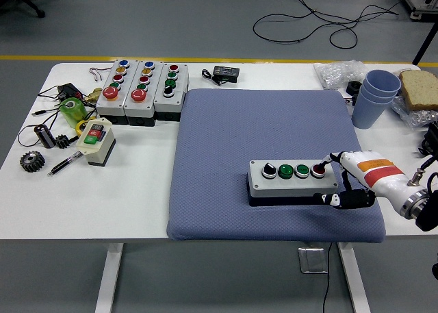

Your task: Pick up the button,place it on the desk,press the button,press the button

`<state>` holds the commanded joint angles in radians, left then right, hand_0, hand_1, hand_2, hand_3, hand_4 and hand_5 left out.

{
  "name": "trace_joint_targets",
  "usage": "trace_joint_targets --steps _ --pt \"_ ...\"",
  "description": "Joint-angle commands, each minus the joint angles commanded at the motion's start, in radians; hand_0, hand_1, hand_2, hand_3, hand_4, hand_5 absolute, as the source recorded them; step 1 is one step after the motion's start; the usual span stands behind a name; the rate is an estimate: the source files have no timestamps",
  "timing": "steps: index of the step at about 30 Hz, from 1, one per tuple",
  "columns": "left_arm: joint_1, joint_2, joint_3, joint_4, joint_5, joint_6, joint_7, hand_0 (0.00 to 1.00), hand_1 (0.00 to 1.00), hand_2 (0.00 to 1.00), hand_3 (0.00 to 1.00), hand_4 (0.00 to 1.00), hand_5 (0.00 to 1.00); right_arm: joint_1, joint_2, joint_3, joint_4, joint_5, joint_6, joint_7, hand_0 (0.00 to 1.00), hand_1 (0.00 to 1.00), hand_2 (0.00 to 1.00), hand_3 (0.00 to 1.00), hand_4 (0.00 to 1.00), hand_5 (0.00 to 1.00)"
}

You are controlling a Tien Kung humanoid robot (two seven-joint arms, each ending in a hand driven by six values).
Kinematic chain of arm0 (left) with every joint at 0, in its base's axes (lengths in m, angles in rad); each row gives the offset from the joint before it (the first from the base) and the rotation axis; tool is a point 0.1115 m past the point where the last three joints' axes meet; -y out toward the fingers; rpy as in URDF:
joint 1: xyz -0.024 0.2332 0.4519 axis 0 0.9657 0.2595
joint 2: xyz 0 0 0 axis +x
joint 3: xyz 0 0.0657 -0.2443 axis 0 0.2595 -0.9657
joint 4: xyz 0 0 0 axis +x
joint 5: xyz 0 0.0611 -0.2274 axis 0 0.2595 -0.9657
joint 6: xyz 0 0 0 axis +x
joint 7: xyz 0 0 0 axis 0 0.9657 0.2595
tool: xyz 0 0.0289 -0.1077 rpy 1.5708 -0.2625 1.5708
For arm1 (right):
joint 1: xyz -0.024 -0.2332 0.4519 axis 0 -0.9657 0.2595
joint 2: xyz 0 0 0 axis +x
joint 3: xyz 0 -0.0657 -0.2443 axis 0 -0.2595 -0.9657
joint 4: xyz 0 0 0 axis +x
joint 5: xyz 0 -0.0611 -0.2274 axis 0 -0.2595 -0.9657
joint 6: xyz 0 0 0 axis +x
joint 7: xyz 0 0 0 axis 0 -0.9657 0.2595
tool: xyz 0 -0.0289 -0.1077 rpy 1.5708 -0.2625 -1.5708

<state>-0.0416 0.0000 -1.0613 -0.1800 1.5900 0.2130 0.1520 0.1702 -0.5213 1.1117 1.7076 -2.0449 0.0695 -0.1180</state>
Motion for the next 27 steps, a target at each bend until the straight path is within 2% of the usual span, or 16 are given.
trace_joint_targets --steps 6,16,27 --pt "-0.001 0.0 -0.001 0.0 0.003 -0.001 0.0 0.594 0.635 0.671 0.545 0.348 0.697 0.02 0.009 -0.01 0.016 0.008 -0.004 0.0 0.012 0.002 0.193 0.636 0.866 0.481" --pt "0.0 0.0 -0.001 0.0 0.004 -0.001 0.002 0.594 0.635 0.671 0.545 0.347 0.697 0.04 0.045 -0.062 -0.014 0.0 0.0 -0.009 0.013 0.002 0.193 0.635 0.866 0.481" --pt "0.002 0.0 -0.004 0.0 0.014 -0.002 0.003 0.595 0.636 0.672 0.545 0.347 0.697 0.032 0.047 -0.066 -0.022 0.0 0.013 -0.013 0.013 0.002 0.193 0.633 0.865 0.481"
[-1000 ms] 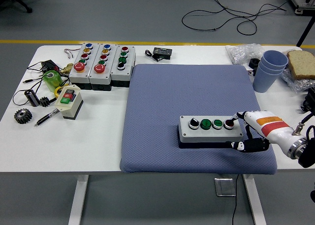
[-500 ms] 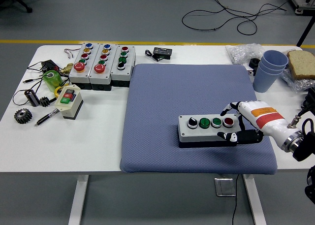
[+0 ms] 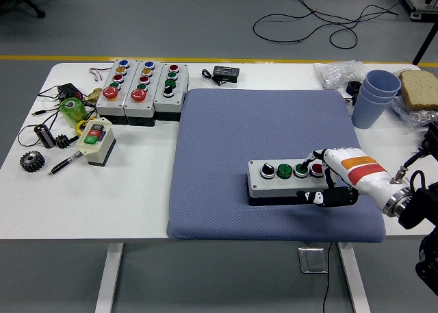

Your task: Pick up the button,place it on the desk,press the button,press the button

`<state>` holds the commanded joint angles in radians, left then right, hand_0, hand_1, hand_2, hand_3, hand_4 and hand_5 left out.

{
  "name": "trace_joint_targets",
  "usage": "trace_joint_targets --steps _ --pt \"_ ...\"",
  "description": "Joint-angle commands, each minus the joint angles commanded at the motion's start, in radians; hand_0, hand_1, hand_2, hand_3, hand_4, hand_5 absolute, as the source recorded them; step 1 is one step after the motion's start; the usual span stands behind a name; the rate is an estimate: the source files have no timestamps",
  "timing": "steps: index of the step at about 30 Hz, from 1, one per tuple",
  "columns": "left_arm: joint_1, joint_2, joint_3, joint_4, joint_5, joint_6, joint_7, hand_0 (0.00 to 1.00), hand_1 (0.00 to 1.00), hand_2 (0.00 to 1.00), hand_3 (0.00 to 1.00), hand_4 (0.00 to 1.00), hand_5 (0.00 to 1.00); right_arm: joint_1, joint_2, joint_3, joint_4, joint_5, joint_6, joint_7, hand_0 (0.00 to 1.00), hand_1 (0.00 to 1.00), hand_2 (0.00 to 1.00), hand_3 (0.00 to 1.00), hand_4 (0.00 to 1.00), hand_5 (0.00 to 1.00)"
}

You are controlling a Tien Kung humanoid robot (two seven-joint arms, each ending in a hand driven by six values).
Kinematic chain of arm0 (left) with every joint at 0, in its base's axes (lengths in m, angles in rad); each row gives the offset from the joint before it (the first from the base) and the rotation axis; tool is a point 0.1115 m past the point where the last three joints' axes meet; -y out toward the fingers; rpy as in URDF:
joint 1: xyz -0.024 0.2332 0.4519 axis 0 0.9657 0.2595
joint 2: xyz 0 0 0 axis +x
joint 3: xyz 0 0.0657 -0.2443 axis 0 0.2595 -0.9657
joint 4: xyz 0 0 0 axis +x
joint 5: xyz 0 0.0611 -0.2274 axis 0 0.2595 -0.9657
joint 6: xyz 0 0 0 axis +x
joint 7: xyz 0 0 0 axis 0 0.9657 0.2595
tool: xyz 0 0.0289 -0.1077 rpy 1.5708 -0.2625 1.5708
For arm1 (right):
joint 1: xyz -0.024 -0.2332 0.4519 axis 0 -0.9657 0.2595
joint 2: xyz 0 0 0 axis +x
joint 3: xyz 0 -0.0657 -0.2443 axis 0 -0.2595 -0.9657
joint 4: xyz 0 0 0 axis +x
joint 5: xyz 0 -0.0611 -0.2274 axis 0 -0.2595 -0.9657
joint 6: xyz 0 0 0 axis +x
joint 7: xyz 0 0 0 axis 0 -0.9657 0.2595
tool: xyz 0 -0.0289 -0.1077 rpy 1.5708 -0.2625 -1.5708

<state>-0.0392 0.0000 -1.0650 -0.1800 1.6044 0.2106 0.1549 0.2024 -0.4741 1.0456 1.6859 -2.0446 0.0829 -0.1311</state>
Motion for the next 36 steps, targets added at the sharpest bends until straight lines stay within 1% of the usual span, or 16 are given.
trace_joint_targets --steps 7,14,16,18,19,20,22,23,25,26,28,29,31,32,34,36 --pt "0.001 0.0 -0.004 0.0 0.007 0.0 0.001 0.595 0.636 0.672 0.546 0.346 0.698 -0.003 -0.002 -0.009 -0.007 -0.001 0.017 -0.008 0.014 0.002 0.194 0.632 0.864 0.48" --pt "0.002 0.0 -0.004 0.0 0.006 0.0 0.001 0.598 0.637 0.673 0.546 0.345 0.697 0.0 0.0 -0.005 -0.002 -0.002 0.006 -0.008 0.016 0.002 0.196 0.633 0.864 0.483" --pt "0.002 0.0 -0.002 0.0 0.001 0.001 0.0 0.598 0.637 0.673 0.546 0.345 0.697 0.002 0.001 0.003 0.002 0.0 -0.017 -0.004 0.016 0.002 0.196 0.633 0.864 0.483" --pt "0.001 0.0 -0.001 0.0 0.0 0.001 0.0 0.598 0.637 0.673 0.546 0.345 0.697 0.002 0.005 0.013 0.004 0.028 -0.062 0.005 0.016 0.002 0.196 0.633 0.864 0.483" --pt "0.001 0.0 0.0 0.0 -0.001 0.001 0.0 0.598 0.637 0.673 0.546 0.345 0.697 0.0 0.009 0.018 0.002 0.056 -0.094 0.011 0.016 0.002 0.196 0.633 0.864 0.483" --pt "0.001 0.0 0.0 0.0 -0.001 0.001 0.0 0.597 0.637 0.674 0.546 0.345 0.698 0.0 0.01 0.02 0.001 0.07 -0.112 0.013 0.028 0.002 0.209 0.633 0.864 0.483" --pt "0.0 0.0 0.0 0.0 -0.003 0.002 0.0 0.597 0.637 0.674 0.546 0.345 0.698 -0.004 0.023 0.034 -0.008 0.152 -0.187 0.031 0.028 0.002 0.209 0.633 0.864 0.483" --pt "0.0 0.0 0.0 0.0 -0.003 0.002 0.0 0.597 0.637 0.674 0.546 0.345 0.698 -0.005 0.023 0.035 -0.009 0.177 -0.201 0.032 0.028 0.002 0.209 0.633 0.864 0.483" --pt "0.0 0.0 0.002 0.0 -0.005 0.001 -0.001 0.597 0.637 0.674 0.546 0.345 0.698 -0.009 0.035 0.045 -0.022 0.261 -0.272 0.066 0.028 0.002 0.209 0.633 0.864 0.483" --pt "0.0 0.0 0.002 0.0 -0.006 0.001 -0.001 0.597 0.638 0.673 0.546 0.346 0.699 -0.011 0.04 0.047 -0.027 0.3 -0.303 0.087 0.295 0.238 0.469 0.708 0.868 0.466" --pt "-0.001 0.0 0.004 0.0 -0.007 0.002 -0.001 0.597 0.638 0.673 0.546 0.346 0.699 -0.015 0.052 0.047 -0.035 0.385 -0.367 0.149 0.295 0.238 0.469 0.708 0.868 0.466" --pt "-0.001 0.0 0.004 0.0 -0.008 0.002 -0.001 0.597 0.638 0.673 0.546 0.346 0.699 -0.016 0.053 0.047 -0.036 0.43 -0.387 0.173 0.295 0.238 0.469 0.708 0.868 0.466" --pt "-0.001 0.0 0.005 0.0 -0.009 0.002 -0.002 0.597 0.638 0.673 0.546 0.346 0.699 -0.019 0.06 0.05 -0.036 0.508 -0.411 0.209 0.295 0.238 0.469 0.708 0.868 0.466" --pt "-0.002 0.0 0.005 0.0 -0.009 0.002 -0.002 0.597 0.637 0.673 0.546 0.345 0.698 -0.021 0.064 0.055 -0.039 0.552 -0.424 0.228 0.66 0.603 0.692 0.725 0.851 0.425" --pt "-0.002 0.0 0.005 0.0 -0.009 0.002 -0.002 0.597 0.637 0.673 0.546 0.345 0.698 -0.027 0.073 0.076 -0.049 0.636 -0.447 0.27 0.66 0.603 0.692 0.725 0.851 0.425" --pt "-0.002 0.0 0.004 0.0 -0.008 0.002 -0.002 0.597 0.637 0.673 0.546 0.345 0.698 -0.034 0.078 0.096 -0.063 0.721 -0.462 0.287 0.66 0.603 0.692 0.725 0.851 0.425"
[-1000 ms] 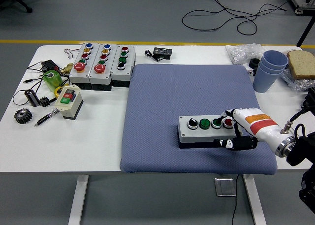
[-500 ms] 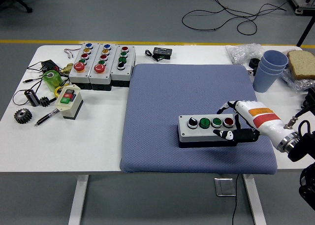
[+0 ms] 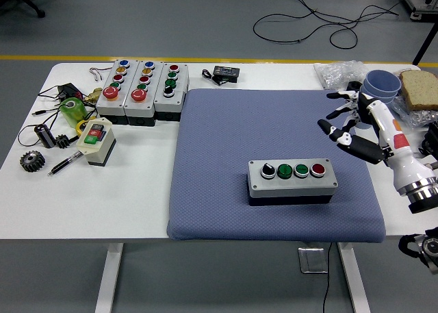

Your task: Pick up the button,place it on the desk,press the button,press the button

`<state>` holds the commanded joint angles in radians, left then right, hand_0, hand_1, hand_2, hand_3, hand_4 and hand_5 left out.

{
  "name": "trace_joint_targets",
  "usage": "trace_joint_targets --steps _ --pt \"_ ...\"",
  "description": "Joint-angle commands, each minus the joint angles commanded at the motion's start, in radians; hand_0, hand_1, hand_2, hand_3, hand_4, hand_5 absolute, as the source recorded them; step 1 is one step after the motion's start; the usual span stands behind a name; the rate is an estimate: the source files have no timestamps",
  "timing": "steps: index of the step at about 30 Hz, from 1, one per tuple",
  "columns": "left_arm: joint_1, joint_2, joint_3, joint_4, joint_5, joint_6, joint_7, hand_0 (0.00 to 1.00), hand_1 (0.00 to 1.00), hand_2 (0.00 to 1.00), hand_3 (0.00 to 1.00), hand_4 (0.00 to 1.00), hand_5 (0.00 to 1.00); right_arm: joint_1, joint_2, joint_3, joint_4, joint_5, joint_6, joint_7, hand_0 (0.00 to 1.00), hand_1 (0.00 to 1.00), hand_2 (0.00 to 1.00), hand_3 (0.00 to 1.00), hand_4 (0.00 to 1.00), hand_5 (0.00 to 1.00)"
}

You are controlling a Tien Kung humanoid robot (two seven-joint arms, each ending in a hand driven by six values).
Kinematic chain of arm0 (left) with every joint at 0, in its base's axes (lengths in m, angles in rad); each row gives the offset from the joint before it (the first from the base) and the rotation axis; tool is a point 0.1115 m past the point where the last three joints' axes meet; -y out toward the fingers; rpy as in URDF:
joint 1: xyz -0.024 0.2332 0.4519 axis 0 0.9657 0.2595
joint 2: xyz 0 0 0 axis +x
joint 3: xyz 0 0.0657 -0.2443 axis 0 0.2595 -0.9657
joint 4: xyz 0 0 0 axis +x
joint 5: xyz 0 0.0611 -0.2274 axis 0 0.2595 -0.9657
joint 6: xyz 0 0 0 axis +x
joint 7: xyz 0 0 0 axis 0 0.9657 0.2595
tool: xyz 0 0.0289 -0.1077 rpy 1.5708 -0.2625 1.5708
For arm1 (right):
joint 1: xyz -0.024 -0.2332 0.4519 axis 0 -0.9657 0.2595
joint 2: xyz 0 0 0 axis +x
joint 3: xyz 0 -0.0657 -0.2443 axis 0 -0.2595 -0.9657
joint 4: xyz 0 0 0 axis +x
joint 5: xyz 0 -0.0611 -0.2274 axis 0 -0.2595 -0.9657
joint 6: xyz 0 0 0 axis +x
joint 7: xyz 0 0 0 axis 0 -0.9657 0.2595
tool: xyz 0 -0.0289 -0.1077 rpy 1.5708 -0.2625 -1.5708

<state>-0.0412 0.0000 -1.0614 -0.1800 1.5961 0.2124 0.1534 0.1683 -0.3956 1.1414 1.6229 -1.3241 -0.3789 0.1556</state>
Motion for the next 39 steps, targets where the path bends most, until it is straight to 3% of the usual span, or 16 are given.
trace_joint_targets --steps 2,22,39 --pt "0.0 0.0 -0.004 0.0 0.004 0.0 0.001 0.597 0.637 0.673 0.546 0.343 0.698 -0.01 0.005 0.017 -0.02 0.085 -0.003 -0.001 0.715 0.648 0.72 0.709 0.806 0.375" --pt "0.001 0.0 -0.003 0.0 0.004 0.0 0.0 0.595 0.636 0.672 0.546 0.344 0.695 -0.029 0.044 0.014 -0.063 0.912 0.016 -0.026 0.738 0.677 0.731 0.701 0.807 0.365" --pt "0.002 0.0 -0.001 0.0 0.003 0.0 -0.001 0.595 0.636 0.671 0.546 0.348 0.691 -0.032 0.045 0.017 -0.064 0.94 0.018 -0.029 0.737 0.672 0.725 0.692 0.761 0.326"
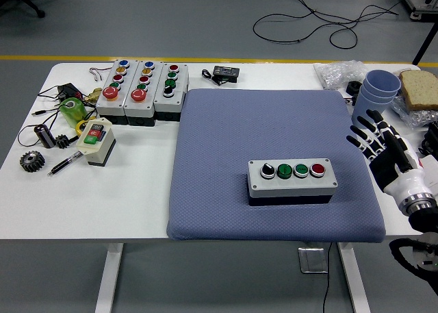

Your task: Pick up the button,place it on the desk,press the button,press the button

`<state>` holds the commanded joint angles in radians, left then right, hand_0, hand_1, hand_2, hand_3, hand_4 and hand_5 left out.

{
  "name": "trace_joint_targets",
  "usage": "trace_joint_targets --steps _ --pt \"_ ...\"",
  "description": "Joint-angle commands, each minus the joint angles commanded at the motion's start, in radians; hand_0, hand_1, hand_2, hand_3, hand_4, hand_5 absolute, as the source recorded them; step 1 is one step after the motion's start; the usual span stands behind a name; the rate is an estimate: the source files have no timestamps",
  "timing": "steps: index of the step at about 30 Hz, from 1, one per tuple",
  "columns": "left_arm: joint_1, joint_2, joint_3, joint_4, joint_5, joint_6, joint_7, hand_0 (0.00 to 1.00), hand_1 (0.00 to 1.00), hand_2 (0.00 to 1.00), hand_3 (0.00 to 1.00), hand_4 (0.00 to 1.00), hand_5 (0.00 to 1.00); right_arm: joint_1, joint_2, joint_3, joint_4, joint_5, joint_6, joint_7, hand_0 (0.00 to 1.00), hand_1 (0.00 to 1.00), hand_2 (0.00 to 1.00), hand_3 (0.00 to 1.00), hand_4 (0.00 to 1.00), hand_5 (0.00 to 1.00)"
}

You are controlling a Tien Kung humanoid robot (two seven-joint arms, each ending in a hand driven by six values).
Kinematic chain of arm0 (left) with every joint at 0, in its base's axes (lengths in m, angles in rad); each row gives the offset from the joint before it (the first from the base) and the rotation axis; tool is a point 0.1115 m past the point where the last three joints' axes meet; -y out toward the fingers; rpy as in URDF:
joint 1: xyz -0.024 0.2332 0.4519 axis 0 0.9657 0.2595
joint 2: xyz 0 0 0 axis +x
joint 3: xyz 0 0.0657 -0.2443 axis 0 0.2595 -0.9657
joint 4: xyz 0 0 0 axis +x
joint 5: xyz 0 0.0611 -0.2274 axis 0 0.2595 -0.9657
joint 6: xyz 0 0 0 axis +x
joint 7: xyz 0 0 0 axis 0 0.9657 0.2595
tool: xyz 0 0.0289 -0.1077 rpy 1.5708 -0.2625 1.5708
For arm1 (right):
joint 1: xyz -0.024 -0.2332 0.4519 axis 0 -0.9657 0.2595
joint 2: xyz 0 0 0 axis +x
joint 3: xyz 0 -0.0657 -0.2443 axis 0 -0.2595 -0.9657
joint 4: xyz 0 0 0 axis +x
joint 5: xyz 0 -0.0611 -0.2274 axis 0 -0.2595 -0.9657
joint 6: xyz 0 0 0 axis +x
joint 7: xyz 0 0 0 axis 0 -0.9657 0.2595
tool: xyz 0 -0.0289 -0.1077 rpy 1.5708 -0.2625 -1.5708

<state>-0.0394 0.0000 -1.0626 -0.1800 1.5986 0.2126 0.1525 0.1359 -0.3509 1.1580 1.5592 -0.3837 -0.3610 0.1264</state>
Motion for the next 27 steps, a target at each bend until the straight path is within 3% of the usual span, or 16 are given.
trace_joint_targets --steps 27 --pt "-0.001 0.0 0.015 0.0 -0.017 -0.003 0.0 0.595 0.635 0.67 0.545 0.351 0.69 0.002 0.003 0.003 -0.002 0.007 -0.006 -0.01 0.735 0.663 0.714 0.675 0.752 0.319"
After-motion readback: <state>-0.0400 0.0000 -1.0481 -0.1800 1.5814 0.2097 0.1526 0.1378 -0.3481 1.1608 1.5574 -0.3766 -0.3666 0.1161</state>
